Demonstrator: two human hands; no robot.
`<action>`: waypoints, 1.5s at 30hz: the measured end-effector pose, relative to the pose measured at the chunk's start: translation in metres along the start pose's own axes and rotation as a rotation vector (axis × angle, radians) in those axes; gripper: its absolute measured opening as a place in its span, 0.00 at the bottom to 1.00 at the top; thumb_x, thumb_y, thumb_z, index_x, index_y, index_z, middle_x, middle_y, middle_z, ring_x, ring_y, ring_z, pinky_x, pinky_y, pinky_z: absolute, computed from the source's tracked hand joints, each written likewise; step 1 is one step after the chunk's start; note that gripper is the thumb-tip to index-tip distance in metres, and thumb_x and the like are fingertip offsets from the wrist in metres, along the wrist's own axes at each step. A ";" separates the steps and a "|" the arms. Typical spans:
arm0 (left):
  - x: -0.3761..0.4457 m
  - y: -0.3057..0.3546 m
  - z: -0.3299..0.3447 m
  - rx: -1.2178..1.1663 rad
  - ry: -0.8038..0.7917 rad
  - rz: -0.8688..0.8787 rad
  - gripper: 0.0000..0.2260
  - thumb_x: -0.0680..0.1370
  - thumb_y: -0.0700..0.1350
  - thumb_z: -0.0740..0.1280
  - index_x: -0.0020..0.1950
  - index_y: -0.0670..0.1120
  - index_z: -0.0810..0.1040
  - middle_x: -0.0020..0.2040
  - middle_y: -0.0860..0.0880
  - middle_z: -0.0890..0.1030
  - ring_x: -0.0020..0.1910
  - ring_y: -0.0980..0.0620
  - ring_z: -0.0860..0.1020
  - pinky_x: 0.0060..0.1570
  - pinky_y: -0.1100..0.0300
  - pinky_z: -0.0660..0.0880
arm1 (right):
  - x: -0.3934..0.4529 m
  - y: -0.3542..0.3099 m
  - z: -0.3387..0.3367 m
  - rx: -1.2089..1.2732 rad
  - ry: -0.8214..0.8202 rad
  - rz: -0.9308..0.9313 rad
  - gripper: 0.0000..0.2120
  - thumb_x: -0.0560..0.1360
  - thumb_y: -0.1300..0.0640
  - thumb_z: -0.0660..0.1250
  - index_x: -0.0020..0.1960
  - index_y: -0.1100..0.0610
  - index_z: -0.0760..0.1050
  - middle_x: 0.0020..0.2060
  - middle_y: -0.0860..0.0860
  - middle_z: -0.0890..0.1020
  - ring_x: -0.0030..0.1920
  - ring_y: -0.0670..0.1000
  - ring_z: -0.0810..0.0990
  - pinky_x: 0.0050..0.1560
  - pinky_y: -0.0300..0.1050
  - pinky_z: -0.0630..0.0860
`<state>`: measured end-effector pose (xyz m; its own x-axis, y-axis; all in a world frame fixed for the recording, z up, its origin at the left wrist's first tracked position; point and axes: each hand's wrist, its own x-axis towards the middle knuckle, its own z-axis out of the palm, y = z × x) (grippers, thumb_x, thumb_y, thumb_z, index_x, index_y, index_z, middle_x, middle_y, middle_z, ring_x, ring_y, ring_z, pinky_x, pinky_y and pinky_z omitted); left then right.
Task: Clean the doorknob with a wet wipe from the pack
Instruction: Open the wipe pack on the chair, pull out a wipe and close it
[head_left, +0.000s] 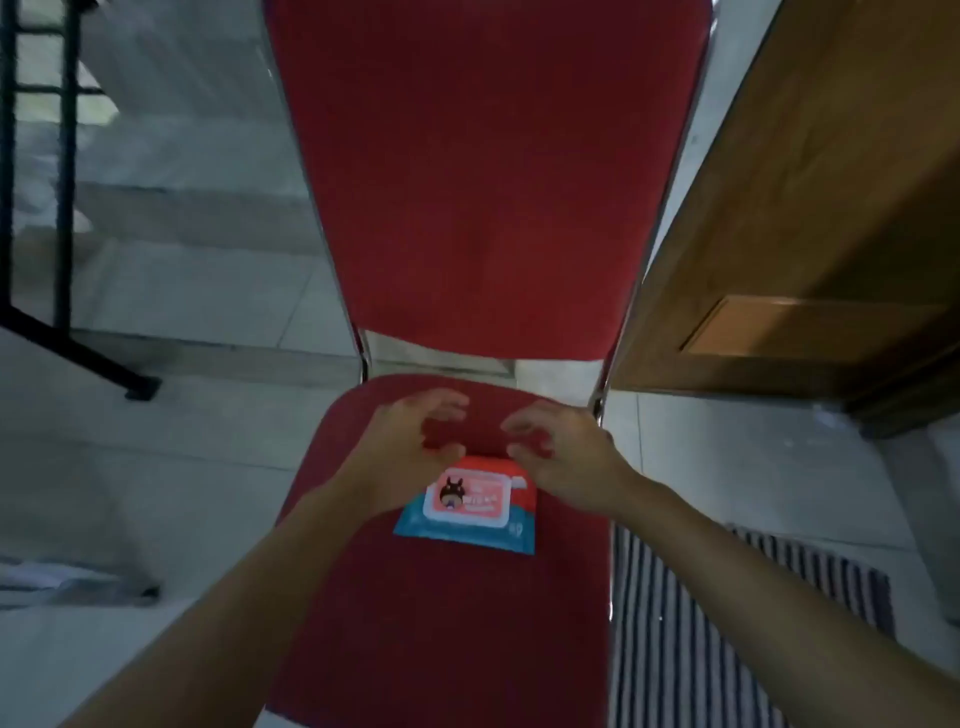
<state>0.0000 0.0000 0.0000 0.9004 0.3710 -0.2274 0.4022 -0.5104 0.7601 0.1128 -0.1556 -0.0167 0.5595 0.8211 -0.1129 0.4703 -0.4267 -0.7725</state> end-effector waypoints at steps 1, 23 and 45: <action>0.002 -0.015 0.011 0.005 -0.003 0.000 0.20 0.68 0.32 0.70 0.58 0.46 0.76 0.51 0.53 0.79 0.51 0.59 0.76 0.50 0.69 0.73 | 0.003 0.013 0.015 -0.052 -0.027 -0.015 0.12 0.70 0.63 0.68 0.54 0.60 0.78 0.51 0.54 0.81 0.50 0.47 0.76 0.51 0.27 0.69; 0.037 -0.085 0.083 0.065 -0.075 0.081 0.29 0.64 0.45 0.77 0.64 0.50 0.72 0.60 0.53 0.75 0.59 0.58 0.72 0.57 0.70 0.67 | 0.054 0.103 0.046 -0.429 0.110 -0.083 0.11 0.65 0.73 0.65 0.43 0.61 0.78 0.42 0.59 0.80 0.45 0.60 0.76 0.44 0.52 0.74; 0.044 -0.088 0.093 -0.167 0.071 -0.010 0.37 0.57 0.36 0.79 0.60 0.52 0.67 0.54 0.55 0.75 0.51 0.63 0.75 0.50 0.78 0.69 | 0.025 0.094 0.059 -0.329 0.080 -0.419 0.10 0.74 0.57 0.61 0.46 0.60 0.80 0.37 0.54 0.83 0.37 0.54 0.81 0.42 0.45 0.77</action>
<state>0.0191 -0.0105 -0.1335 0.8799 0.4327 -0.1964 0.3727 -0.3722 0.8500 0.1309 -0.1528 -0.1293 0.3227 0.9204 0.2208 0.8462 -0.1760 -0.5029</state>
